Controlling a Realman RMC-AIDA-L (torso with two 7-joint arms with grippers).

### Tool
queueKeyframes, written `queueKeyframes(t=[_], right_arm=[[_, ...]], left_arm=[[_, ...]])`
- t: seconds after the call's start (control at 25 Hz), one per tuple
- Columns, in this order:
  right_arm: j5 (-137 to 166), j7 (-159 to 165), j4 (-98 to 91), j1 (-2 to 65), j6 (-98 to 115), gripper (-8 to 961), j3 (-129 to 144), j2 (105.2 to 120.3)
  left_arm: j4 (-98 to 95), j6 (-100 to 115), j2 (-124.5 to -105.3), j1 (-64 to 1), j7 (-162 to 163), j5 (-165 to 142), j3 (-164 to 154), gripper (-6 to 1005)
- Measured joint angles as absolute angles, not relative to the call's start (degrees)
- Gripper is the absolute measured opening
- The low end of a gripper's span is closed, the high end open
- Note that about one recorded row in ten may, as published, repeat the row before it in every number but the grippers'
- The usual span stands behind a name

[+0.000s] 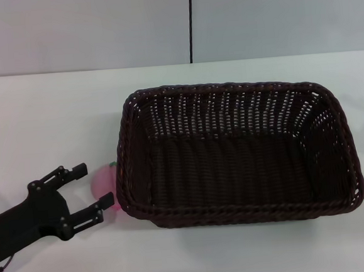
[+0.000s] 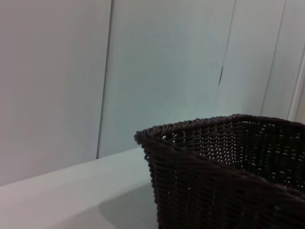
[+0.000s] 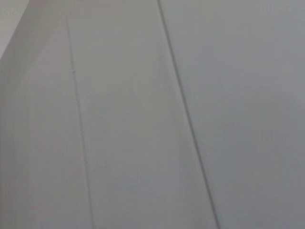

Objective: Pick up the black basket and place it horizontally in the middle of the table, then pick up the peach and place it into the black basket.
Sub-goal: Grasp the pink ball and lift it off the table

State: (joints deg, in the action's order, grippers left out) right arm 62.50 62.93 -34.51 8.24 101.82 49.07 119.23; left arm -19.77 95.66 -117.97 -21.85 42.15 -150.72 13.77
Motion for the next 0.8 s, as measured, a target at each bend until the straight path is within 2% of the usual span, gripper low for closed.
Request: queueKeyframes(t=[0.24, 0.8], right_arm=[[59.7, 57.9, -26.3, 9.1, 102.4, 557, 46.6, 118.99], [59.9, 56.3, -22.1, 8.5, 102.0, 557, 43.2, 118.91]], left_arm=[[-16.9, 90.6, -118.07, -22.3, 41.1, -150.4, 13.8, 827], [-14.3, 90.5, -118.02, -21.4, 34.1, -147.6, 14.5, 542]])
